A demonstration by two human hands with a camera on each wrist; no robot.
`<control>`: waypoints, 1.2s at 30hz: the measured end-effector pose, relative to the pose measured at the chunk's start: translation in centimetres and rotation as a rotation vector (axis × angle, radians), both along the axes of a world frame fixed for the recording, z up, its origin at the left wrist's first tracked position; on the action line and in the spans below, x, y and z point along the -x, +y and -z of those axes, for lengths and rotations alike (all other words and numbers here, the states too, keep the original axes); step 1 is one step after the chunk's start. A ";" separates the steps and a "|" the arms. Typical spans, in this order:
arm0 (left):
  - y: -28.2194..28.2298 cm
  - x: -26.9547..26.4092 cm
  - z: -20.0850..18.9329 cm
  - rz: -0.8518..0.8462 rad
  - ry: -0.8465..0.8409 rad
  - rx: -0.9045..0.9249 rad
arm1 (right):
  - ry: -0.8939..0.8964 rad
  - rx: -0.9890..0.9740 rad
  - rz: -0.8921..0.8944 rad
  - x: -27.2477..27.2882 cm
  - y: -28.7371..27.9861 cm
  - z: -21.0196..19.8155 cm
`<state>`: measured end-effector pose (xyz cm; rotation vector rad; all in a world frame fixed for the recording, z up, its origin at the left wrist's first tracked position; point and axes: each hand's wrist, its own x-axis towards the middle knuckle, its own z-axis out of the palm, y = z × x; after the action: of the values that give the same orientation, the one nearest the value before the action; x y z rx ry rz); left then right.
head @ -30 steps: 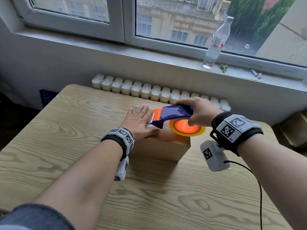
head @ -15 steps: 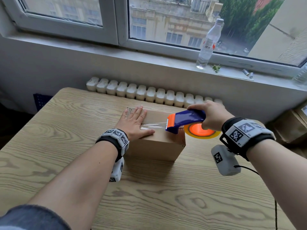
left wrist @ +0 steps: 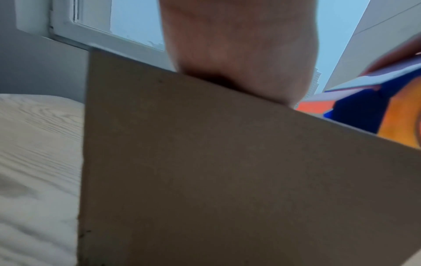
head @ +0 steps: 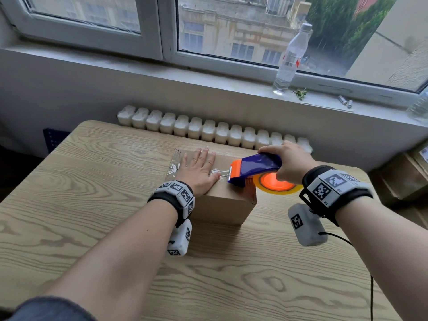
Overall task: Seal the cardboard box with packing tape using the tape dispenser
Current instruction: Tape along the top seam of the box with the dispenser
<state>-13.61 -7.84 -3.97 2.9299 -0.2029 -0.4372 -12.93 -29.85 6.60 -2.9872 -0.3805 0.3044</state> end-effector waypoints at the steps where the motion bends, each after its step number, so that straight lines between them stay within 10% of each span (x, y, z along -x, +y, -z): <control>1: -0.7 0.0 0.0 0.026 -0.002 0.010 | 0.005 -0.003 -0.001 -0.1 -0.1 0.0; 36: -2.5 -0.2 0.8 0.112 -0.013 -0.074 | -0.011 -0.104 0.035 -0.7 -9.5 1.7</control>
<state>-13.40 -10.38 -4.77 3.0043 -0.3615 -0.4517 -12.20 -39.33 4.90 -2.8911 -0.3342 0.2561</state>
